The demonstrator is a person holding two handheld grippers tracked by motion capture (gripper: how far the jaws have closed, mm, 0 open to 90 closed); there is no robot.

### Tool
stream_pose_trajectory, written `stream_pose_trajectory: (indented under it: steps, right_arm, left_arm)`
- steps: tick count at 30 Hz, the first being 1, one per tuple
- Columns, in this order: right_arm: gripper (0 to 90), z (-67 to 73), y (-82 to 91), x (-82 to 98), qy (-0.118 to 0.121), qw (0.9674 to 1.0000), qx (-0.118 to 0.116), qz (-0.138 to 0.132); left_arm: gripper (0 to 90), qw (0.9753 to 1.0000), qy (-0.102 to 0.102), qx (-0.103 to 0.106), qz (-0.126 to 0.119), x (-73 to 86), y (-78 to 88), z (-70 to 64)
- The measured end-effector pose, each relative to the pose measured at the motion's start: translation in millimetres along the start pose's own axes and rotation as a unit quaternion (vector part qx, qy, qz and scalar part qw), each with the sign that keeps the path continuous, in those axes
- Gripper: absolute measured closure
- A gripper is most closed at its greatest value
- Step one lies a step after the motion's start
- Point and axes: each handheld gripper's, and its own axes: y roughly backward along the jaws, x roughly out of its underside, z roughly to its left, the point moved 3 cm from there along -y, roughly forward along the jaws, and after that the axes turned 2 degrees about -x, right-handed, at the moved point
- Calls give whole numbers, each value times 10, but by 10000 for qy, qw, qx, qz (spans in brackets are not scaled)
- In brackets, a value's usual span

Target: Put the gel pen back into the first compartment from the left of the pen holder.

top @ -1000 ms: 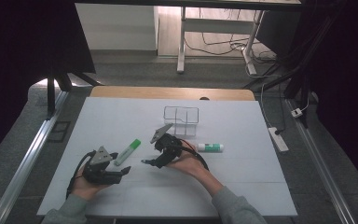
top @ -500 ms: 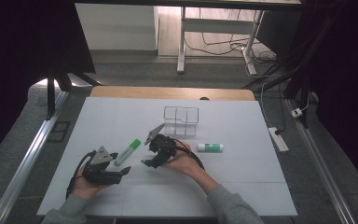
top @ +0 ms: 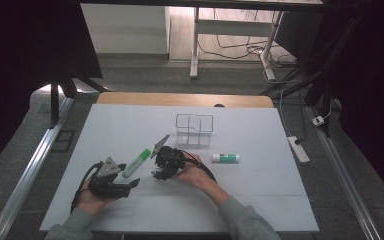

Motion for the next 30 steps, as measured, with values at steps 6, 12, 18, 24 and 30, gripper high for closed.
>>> stream_pose_trajectory:
  steps: [6, 12, 18, 24, 30]
  right_arm:
    - [608, -1, -16, -3, 149, 9997, 138, 117]
    - [762, 49, -27, -17, 274, 9995, 79, 138]
    - [800, 71, -19, -14, 438, 9988, 164, 134]
    - [802, 45, 98, -12, 432, 9990, 132, -43]
    - [802, 21, 332, -22, 258, 9981, 172, -529]
  left_arm:
    - [253, 10000, 5, 6, 9, 3, -6, 1]
    - [254, 10000, -33, -9, 38, 6, -9, 0]
    - [254, 10000, -37, -9, 43, 10, -12, 1]
    - [254, 10000, -14, -5, 42, 14, -18, 8]
    - [254, 10000, -18, -6, 45, 13, -23, 6]
